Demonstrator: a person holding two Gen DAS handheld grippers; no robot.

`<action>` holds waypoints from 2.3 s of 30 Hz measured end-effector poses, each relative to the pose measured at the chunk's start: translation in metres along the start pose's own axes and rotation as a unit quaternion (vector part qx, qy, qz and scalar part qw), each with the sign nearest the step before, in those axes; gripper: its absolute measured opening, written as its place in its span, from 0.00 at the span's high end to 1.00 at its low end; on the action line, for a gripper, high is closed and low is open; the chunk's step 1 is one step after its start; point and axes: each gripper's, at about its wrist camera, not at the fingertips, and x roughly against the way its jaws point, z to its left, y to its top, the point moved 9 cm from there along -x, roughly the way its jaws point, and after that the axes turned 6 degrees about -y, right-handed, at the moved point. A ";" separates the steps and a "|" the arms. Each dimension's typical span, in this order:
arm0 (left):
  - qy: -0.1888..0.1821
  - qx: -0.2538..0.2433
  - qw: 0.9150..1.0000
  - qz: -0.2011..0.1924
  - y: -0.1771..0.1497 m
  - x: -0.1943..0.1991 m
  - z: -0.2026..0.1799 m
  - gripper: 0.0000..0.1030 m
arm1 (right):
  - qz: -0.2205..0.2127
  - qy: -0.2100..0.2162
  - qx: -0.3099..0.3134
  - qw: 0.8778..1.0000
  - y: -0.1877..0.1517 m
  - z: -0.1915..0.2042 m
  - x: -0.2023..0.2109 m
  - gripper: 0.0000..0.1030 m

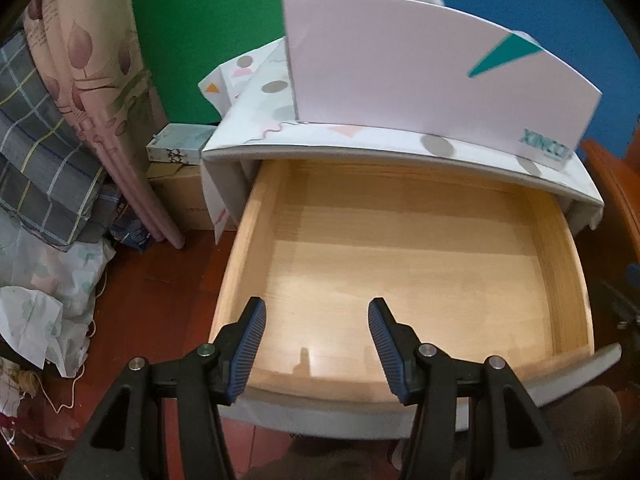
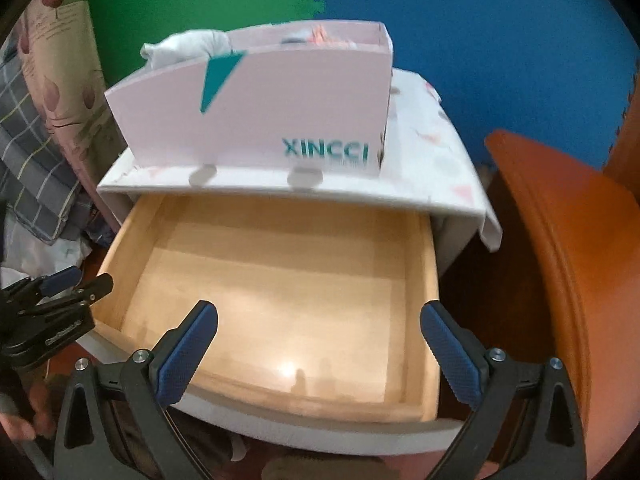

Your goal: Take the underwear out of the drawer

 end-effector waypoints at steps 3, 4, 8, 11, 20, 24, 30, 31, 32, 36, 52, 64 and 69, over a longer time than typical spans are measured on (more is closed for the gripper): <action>0.003 -0.011 1.000 -0.004 -0.002 0.002 -0.006 0.47 | -0.005 -0.004 0.002 1.000 -0.006 0.004 -0.003 0.02; 0.004 -0.013 1.000 -0.004 -0.003 0.003 -0.007 0.47 | -0.005 -0.003 0.003 1.000 -0.007 0.005 -0.004 0.02; 0.006 -0.016 1.000 -0.005 -0.002 0.002 -0.010 0.47 | -0.009 -0.007 0.012 1.000 -0.008 0.008 -0.003 0.02; 0.007 -0.018 1.000 -0.008 -0.002 0.003 -0.012 0.47 | -0.004 -0.011 0.028 1.000 -0.010 0.013 -0.007 0.02; 0.012 -0.025 0.999 -0.015 -0.003 0.007 -0.016 0.47 | 0.005 -0.005 0.018 1.000 -0.012 0.011 -0.011 0.02; 0.015 -0.027 0.999 -0.015 -0.003 0.006 -0.017 0.47 | 0.008 -0.014 0.026 1.000 -0.012 0.013 -0.012 0.02; 0.011 -0.027 0.999 -0.015 -0.003 0.004 -0.018 0.47 | 0.006 -0.020 0.033 0.999 -0.012 0.016 -0.012 0.02; 0.011 -0.027 0.999 -0.016 -0.003 0.004 -0.018 0.47 | 0.008 -0.021 0.033 0.999 -0.012 0.016 -0.012 0.02; 0.011 -0.026 0.999 -0.015 -0.003 0.004 -0.017 0.47 | 0.008 -0.022 0.034 0.999 -0.012 0.016 -0.012 0.02; 0.008 -0.022 1.000 -0.015 -0.003 0.004 -0.016 0.47 | 0.010 -0.023 0.034 0.999 -0.012 0.016 -0.013 0.02; 0.005 -0.020 1.000 -0.015 -0.001 0.006 -0.013 0.47 | 0.016 -0.028 0.043 0.999 -0.013 0.017 -0.017 0.02; 0.005 -0.021 1.000 -0.015 -0.001 0.007 -0.013 0.47 | 0.016 -0.029 0.044 0.998 -0.014 0.018 -0.017 0.02; 0.007 -0.020 1.000 -0.015 -0.001 0.007 -0.012 0.47 | 0.016 -0.029 0.044 0.998 -0.014 0.018 -0.017 0.02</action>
